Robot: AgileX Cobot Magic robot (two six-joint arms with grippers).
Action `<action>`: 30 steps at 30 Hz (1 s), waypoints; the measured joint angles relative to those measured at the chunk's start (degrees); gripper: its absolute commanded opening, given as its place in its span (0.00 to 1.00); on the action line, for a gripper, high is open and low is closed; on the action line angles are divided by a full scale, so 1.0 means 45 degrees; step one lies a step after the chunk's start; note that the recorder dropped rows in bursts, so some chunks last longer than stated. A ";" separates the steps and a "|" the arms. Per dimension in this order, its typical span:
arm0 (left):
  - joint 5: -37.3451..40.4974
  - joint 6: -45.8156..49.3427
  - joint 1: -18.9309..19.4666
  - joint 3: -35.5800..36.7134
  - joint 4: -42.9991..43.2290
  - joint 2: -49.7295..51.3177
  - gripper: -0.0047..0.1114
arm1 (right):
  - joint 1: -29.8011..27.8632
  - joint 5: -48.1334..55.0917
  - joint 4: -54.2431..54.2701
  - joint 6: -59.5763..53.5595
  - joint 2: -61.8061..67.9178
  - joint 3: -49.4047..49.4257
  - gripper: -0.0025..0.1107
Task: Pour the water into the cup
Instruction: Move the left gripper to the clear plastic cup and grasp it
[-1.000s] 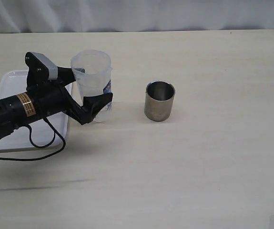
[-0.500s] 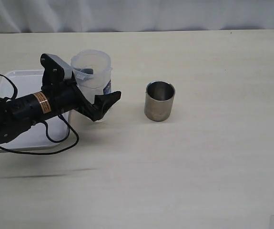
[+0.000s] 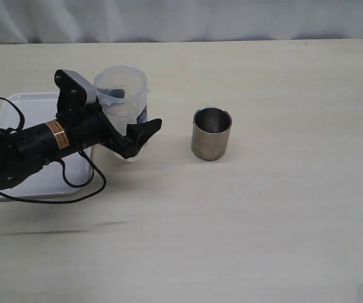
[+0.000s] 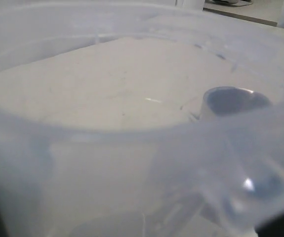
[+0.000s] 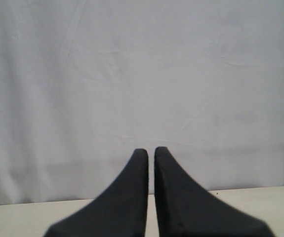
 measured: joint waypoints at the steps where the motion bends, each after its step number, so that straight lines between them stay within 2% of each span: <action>1: 0.0000 0.0000 0.0000 0.0000 0.0000 0.0000 0.94 | 0.0000 0.0000 0.0000 0.0000 0.0000 0.0000 0.06; 5: 0.0000 0.0000 0.0000 0.0000 0.0000 0.0000 0.94 | 0.0000 0.0050 0.0000 0.0000 0.0000 0.0000 0.06; 7: 0.0000 0.0000 0.0000 0.0000 0.0000 0.0000 0.89 | 0.0000 0.0071 0.0000 0.0000 0.0000 0.0000 0.06; 12: 0.0000 0.0000 0.0000 0.0000 -0.0020 0.0000 0.57 | 0.0000 0.0075 0.0000 0.0000 0.0000 0.0000 0.06; 13: 0.0000 0.0000 0.0000 0.0000 -0.0030 0.0000 0.49 | 0.0000 0.0075 0.0000 0.0000 0.0000 0.0000 0.06; 14: 0.0000 0.0000 0.0000 0.0000 -0.0059 0.0000 0.33 | 0.0000 0.0075 0.0000 0.0000 0.0000 0.0000 0.06; 18: 0.0000 0.0000 0.0000 0.0000 -0.0059 0.0000 0.03 | 0.0000 0.0075 0.0000 0.0000 0.0000 0.0000 0.06; 21: 0.0082 0.0024 0.0000 -0.0030 -0.0080 0.0000 0.04 | 0.0000 0.0047 0.0000 0.0000 0.0000 0.0000 0.07; 23: 0.0101 0.0024 0.0000 -0.0029 -0.0080 0.0000 0.04 | 0.0000 -0.0333 0.0000 0.0000 0.0000 0.0000 0.19; 25: 0.0101 0.0024 0.0000 -0.0029 -0.0080 0.0000 0.04 | 0.0000 -0.0700 0.0000 0.0000 0.0000 0.0000 0.35; 26: 0.0101 0.0024 0.0000 -0.0029 -0.0080 0.0000 0.04 | 0.0000 -0.0934 0.0000 0.0000 0.0000 0.0000 0.56; 27: 0.0101 0.0024 0.0000 -0.0029 -0.0089 0.0000 0.04 | 0.0000 -0.1352 0.0000 0.0000 0.0035 0.0000 0.68; 28: 0.0101 0.0024 0.0000 -0.0029 -0.0089 0.0000 0.04 | 0.0000 -0.1599 0.0000 0.0000 0.0169 0.0000 0.84; 30: 0.0101 0.0024 0.0000 -0.0029 -0.0089 0.0000 0.04 | 0.0000 -0.2398 0.0000 0.0000 0.0918 0.0000 0.93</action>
